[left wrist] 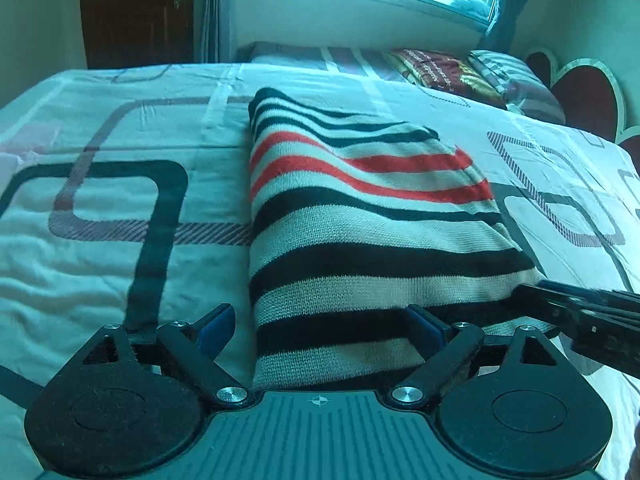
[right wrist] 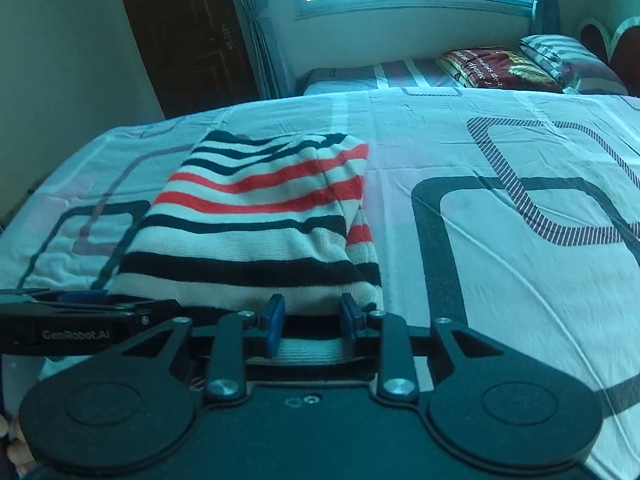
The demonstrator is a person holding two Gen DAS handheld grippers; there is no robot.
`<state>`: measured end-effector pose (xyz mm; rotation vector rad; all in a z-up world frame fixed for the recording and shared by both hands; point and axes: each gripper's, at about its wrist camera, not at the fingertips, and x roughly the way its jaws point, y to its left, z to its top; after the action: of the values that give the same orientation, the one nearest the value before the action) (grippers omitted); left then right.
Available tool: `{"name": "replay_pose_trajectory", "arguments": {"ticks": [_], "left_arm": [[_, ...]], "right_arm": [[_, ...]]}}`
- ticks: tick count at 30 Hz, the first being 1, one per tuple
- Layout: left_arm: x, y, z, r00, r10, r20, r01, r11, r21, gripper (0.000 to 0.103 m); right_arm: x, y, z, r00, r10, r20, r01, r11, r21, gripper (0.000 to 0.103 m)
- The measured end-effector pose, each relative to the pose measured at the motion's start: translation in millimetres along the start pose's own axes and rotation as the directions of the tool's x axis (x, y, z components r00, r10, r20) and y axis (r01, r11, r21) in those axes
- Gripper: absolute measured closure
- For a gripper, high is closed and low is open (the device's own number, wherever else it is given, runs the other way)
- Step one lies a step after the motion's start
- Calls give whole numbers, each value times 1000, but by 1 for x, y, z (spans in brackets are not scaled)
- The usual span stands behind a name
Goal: Fold small clothes
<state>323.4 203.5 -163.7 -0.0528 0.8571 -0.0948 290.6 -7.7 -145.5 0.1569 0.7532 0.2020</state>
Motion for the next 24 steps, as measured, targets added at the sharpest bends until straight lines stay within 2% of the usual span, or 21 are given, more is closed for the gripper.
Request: {"name": "replay_pose_trajectory", "arguments": {"ticks": [4, 8, 10, 11, 12, 18, 21, 24], "left_arm": [[-12, 0, 0, 1000, -6, -15, 6, 1000, -13, 13], [-27, -3, -3, 1000, -11, -14, 10, 1000, -4, 12], [-35, -5, -6, 1000, -11, -10, 11, 1000, 0, 11], [-40, -7, -8, 1000, -5, -10, 5, 1000, 2, 8], [-45, -8, -10, 1000, 5, -11, -5, 1000, 2, 1], [-85, -8, -22, 998, 54, 23, -53, 998, -32, 0], [-114, -11, -30, 994, 82, 65, -80, 996, -36, 0], [-150, -21, -41, 978, 151, 146, -150, 989, -17, 0]], "right_arm": [[-20, 2, -7, 1000, -2, 11, 2, 1000, 6, 70], [-42, 3, -14, 1000, 16, 20, -16, 999, 32, 44], [-52, 5, -17, 999, 24, 27, -25, 999, 42, 40], [-56, 5, -18, 999, 29, 25, -30, 998, 46, 40], [-61, 5, -19, 999, 35, 23, -36, 998, 53, 40], [-92, 8, -25, 997, 78, 18, -79, 996, 44, 24], [-112, 9, -28, 992, 123, 20, -123, 992, 25, 17], [-133, 6, -33, 986, 165, 24, -166, 986, 32, 11]]}}
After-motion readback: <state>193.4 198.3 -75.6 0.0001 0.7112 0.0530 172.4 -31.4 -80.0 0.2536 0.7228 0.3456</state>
